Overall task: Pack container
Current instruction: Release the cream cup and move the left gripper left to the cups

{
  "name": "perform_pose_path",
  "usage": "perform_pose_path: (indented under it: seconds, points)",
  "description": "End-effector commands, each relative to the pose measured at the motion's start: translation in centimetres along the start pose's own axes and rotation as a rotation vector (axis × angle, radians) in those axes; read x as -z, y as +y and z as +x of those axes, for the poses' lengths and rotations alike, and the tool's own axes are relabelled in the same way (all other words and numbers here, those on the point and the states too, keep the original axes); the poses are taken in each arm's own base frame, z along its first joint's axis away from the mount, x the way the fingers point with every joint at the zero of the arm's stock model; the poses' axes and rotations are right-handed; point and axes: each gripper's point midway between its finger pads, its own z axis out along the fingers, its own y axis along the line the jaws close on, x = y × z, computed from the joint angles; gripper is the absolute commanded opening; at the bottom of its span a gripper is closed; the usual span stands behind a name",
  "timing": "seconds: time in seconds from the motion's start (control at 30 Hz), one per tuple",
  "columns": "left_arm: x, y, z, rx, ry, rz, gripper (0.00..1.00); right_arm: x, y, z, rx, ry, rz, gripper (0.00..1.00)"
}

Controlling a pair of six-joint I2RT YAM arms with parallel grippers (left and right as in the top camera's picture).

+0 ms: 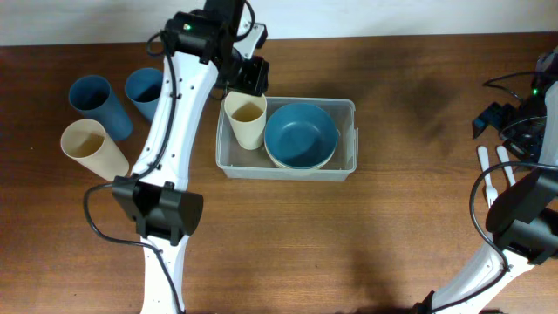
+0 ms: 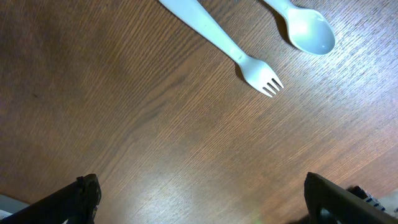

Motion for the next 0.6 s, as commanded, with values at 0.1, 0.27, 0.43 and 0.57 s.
perform_pose_path:
  seconds: [0.1, 0.27, 0.43, 0.57]
  points:
    - [4.1, -0.7, -1.1, -0.026, -0.085, -0.013, 0.64, 0.4, -0.3, 0.0, -0.011, -0.014, 0.006, 0.99]
    - [10.0, 1.1, -0.7, -0.025, -0.162, -0.180, 0.92, 0.4, -0.3, 0.0, -0.011, -0.014, 0.006, 0.99]
    - [17.1, 4.0, 0.1, 0.116, -0.301, -0.339, 1.00, 0.4, -0.3, 0.0, -0.011, -0.014, 0.007, 0.99]
    - [21.1, 6.0, 1.1, 0.190, -0.374, -0.372, 1.00, 0.4, -0.3, 0.0, -0.011, -0.014, 0.007, 0.99]
